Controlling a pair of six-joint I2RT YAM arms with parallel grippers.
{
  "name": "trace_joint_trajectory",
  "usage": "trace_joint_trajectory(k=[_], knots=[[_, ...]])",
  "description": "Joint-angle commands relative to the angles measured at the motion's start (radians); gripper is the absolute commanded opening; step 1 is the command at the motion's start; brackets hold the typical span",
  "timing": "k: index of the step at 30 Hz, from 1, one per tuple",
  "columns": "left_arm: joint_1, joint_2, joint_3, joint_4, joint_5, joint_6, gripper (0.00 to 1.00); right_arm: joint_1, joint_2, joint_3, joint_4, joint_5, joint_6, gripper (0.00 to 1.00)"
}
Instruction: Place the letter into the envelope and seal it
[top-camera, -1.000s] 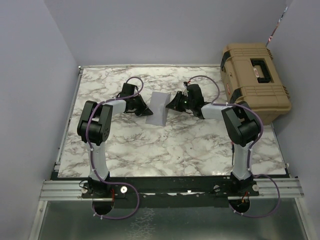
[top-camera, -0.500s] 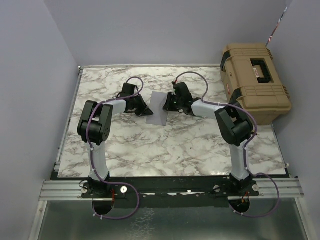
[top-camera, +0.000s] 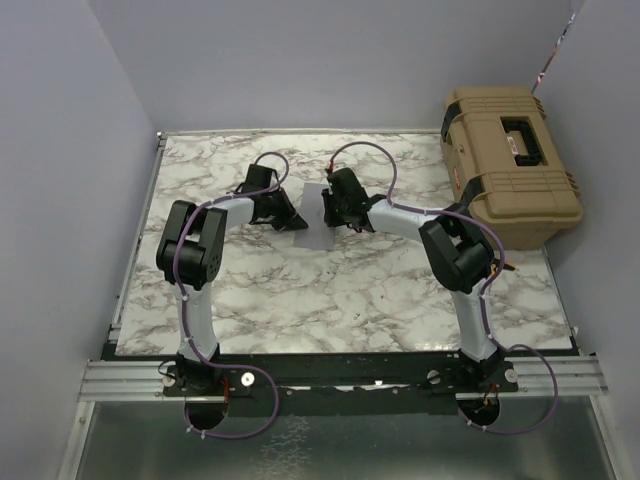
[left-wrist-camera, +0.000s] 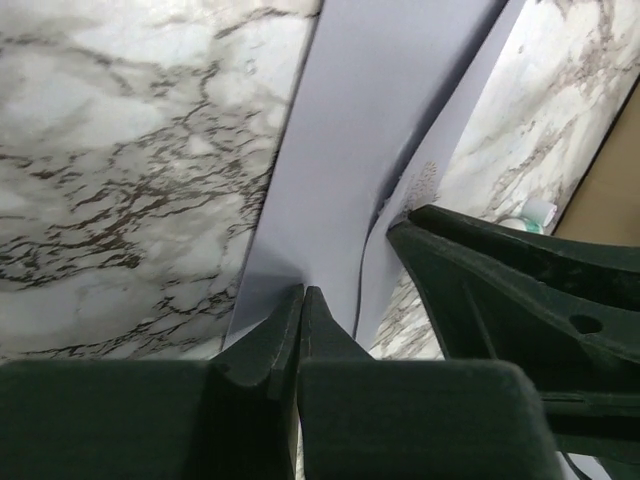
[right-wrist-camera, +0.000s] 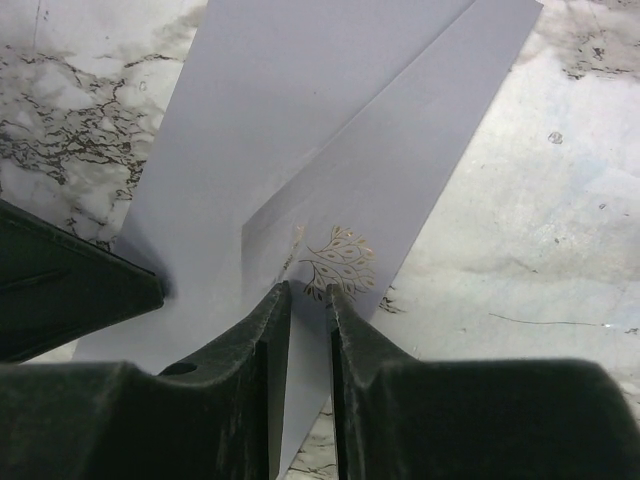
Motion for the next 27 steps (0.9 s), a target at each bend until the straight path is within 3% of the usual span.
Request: trace_joint_trajectory(k=[1, 7, 10, 16, 19, 27], knots=[[-0.009, 0.011, 0.058, 0.027, 0.045, 0.019, 0.02, 0.002, 0.068, -0.015, -0.162, 0.028, -0.062, 0.26], [-0.009, -0.007, 0.081, 0.186, 0.091, -0.022, 0.15, 0.000, 0.070, -0.020, -0.199, 0.032, -0.154, 0.29], [-0.012, 0.014, 0.076, 0.247, 0.102, -0.058, 0.17, 0.001, 0.071, -0.022, -0.203, 0.037, -0.190, 0.29], [-0.044, 0.080, 0.079, 0.344, 0.149, -0.114, 0.10, 0.002, 0.059, -0.044, -0.179, 0.000, -0.232, 0.27], [-0.060, 0.111, 0.088, 0.348, 0.143, -0.118, 0.06, 0.002, 0.052, -0.057, -0.167, -0.029, -0.236, 0.20], [-0.061, 0.126, 0.054, 0.278, -0.030, -0.058, 0.00, 0.001, 0.026, -0.099, -0.137, -0.060, -0.217, 0.16]])
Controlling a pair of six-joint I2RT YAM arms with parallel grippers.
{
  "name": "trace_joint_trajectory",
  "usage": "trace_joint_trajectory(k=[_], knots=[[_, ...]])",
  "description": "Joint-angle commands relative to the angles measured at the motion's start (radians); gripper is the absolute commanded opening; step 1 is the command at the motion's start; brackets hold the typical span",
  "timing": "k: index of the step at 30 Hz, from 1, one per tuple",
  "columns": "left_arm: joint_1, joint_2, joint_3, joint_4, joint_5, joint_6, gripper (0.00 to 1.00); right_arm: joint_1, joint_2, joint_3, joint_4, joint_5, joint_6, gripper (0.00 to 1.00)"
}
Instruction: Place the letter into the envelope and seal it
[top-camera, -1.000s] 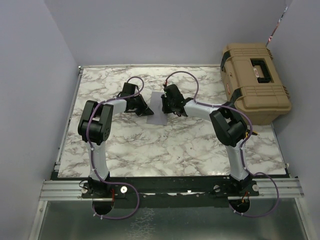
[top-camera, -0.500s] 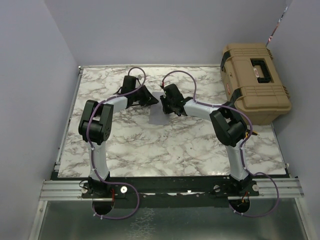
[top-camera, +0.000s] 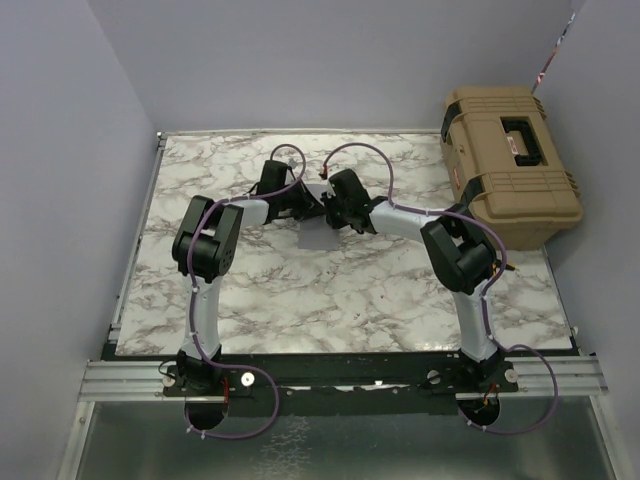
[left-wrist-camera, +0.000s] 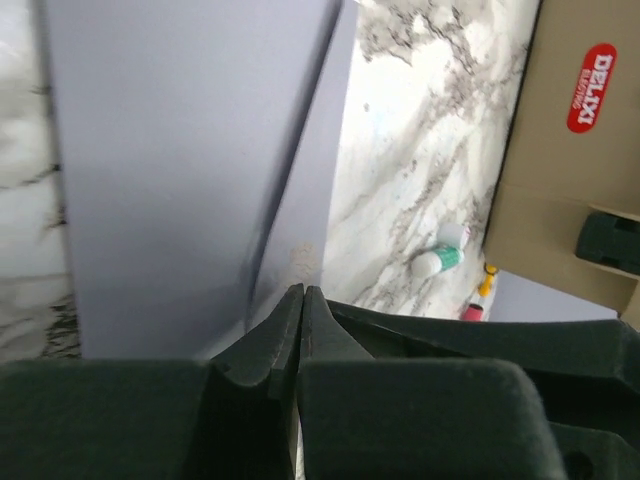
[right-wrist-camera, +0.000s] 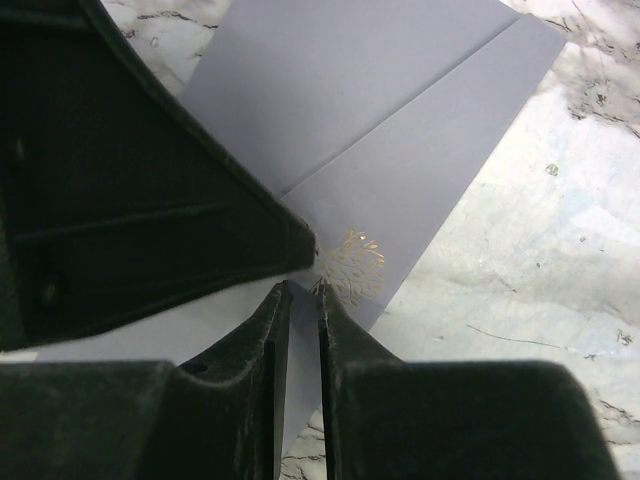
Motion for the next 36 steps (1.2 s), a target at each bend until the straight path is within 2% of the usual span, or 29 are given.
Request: trace_joint_trajectory(k=[1, 12, 19, 24, 30, 36], knots=[[0.007, 0.016, -0.021, -0.039, -0.122, 0.051, 0.00, 0.000, 0.036, -0.076, -0.148, -0.020, -0.018, 0.16], [0.018, 0.030, -0.067, -0.151, -0.179, 0.124, 0.00, -0.003, 0.011, -0.074, -0.156, -0.008, -0.006, 0.16], [0.019, 0.060, -0.053, -0.250, -0.212, 0.133, 0.00, -0.055, 0.030, 0.193, -0.342, -0.075, 0.215, 0.17], [0.019, 0.084, -0.041, -0.282, -0.204, 0.127, 0.00, -0.057, 0.086, 0.285, -0.373, -0.061, 0.215, 0.14], [0.020, 0.098, -0.035, -0.292, -0.195, 0.111, 0.00, -0.054, 0.127, 0.313, -0.352, -0.119, 0.193, 0.12], [0.020, 0.103, -0.043, -0.295, -0.206, 0.103, 0.00, -0.041, 0.189, 0.356, -0.367, -0.105, 0.133, 0.11]])
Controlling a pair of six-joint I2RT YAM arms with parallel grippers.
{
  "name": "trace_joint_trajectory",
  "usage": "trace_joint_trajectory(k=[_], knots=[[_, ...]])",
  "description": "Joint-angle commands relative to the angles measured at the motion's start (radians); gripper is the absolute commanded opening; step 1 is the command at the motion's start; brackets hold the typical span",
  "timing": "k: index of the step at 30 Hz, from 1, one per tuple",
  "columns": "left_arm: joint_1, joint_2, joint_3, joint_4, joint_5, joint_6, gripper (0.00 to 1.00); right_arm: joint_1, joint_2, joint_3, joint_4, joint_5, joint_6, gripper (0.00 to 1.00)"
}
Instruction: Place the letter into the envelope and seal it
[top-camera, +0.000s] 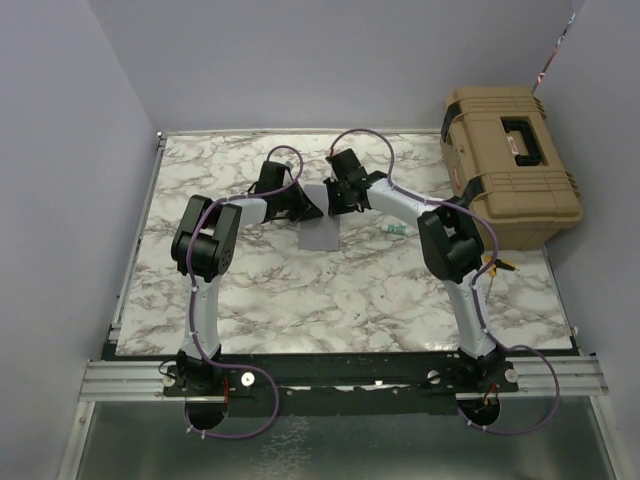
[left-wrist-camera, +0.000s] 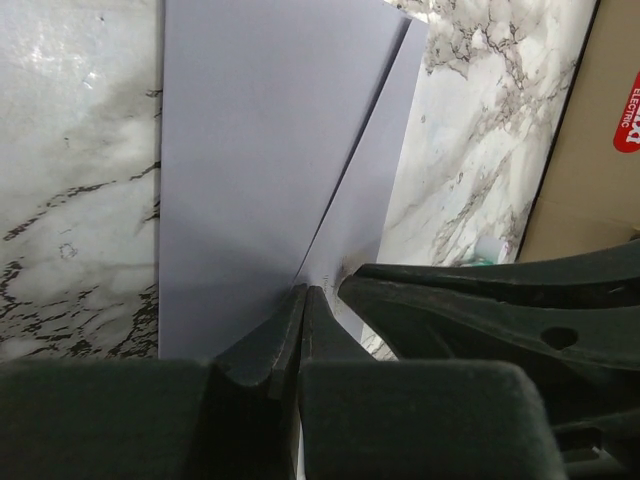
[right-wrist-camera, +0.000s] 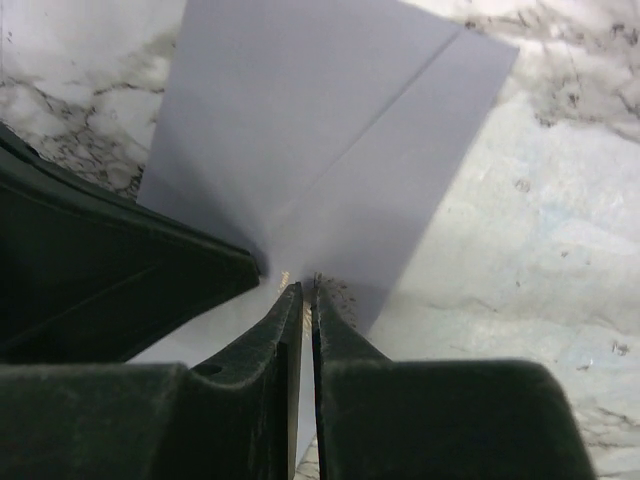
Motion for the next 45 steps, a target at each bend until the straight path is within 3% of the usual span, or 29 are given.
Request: trace_joint_trajectory(k=[1, 9, 14, 20, 34, 41, 45], knots=[[0.006, 0.094, -0.052, -0.195, -0.115, 0.044, 0.00, 0.021, 0.069, 0.049, -0.037, -0.011, -0.070, 0.11], [0.005, 0.101, -0.056, -0.199, -0.116, 0.044, 0.00, 0.063, 0.111, 0.074, -0.039, 0.174, -0.176, 0.14], [0.006, 0.106, -0.054, -0.202, -0.110, 0.045, 0.00, 0.065, 0.136, 0.077, -0.032, 0.214, -0.180, 0.19], [0.011, 0.110, -0.058, -0.201, -0.098, 0.056, 0.00, 0.060, 0.168, 0.100, -0.040, 0.255, -0.074, 0.34], [0.024, 0.114, -0.050, -0.193, -0.048, 0.082, 0.00, 0.038, 0.199, 0.189, -0.126, 0.199, -0.006, 0.34], [0.064, -0.003, -0.018, 0.045, 0.125, 0.026, 0.00, 0.038, 0.102, 0.034, -0.042, 0.173, -0.140, 0.27], [0.087, -0.046, -0.061, 0.247, 0.142, -0.123, 0.00, 0.037, 0.085, -0.023, -0.024, 0.148, -0.227, 0.25]])
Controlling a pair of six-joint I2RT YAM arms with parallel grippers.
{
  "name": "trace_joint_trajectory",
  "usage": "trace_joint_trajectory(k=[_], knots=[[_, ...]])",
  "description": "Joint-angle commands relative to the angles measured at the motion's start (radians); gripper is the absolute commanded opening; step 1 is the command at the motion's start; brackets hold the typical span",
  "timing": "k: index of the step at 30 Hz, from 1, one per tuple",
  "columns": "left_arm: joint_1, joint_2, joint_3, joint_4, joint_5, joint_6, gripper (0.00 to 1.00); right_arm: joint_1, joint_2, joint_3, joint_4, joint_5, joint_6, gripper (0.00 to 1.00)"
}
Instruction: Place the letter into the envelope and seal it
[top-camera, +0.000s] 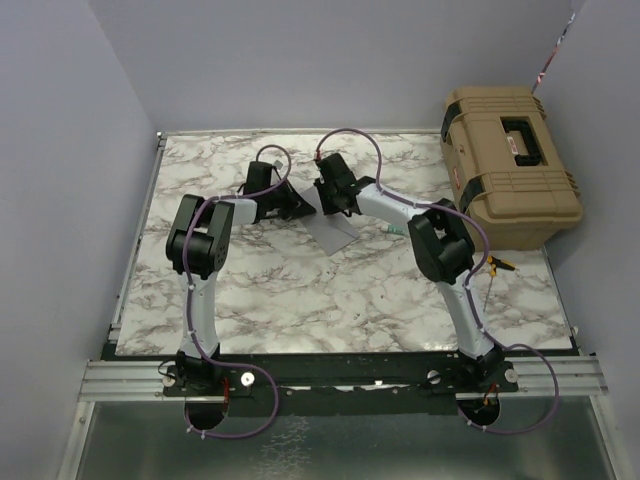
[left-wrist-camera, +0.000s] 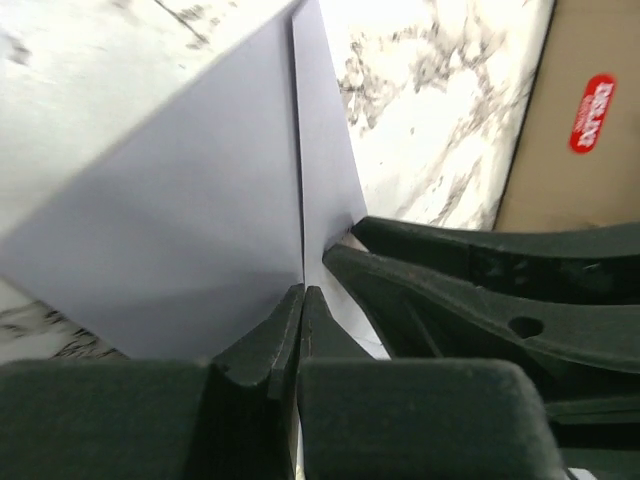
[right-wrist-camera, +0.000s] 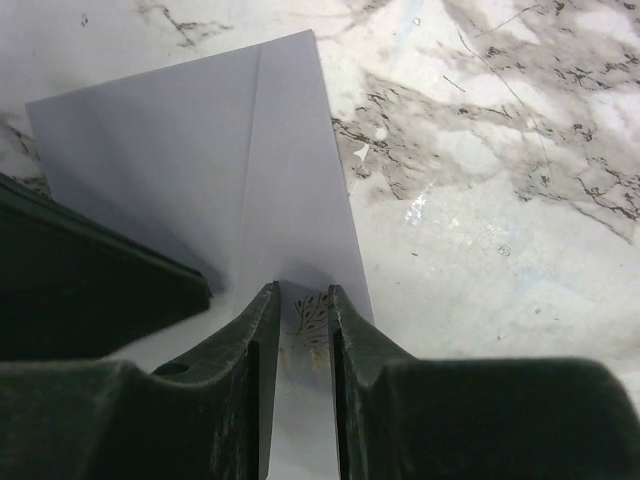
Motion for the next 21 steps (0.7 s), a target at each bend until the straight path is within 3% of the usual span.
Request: trace_joint_trajectory(k=[1, 9, 16, 18, 21], knots=[[0.036, -0.047, -0.045, 0.197, 0.036, -0.129, 0.00, -0.008, 0.024, -0.089, -0.097, -0.040, -0.126, 0.25], [0.028, 0.053, 0.028, 0.331, 0.049, -0.233, 0.00, -0.007, -0.003, -0.141, -0.074, -0.091, -0.159, 0.34], [0.004, 0.130, 0.089, 0.335, 0.023, -0.238, 0.00, -0.007, -0.003, -0.149, -0.062, -0.118, -0.153, 0.48], [0.004, 0.134, 0.090, 0.284, -0.020, -0.218, 0.00, -0.008, 0.001, -0.149, -0.067, -0.119, -0.147, 0.50], [0.002, 0.135, 0.148, 0.039, -0.116, -0.105, 0.00, -0.007, -0.007, -0.167, -0.061, -0.131, -0.152, 0.54]])
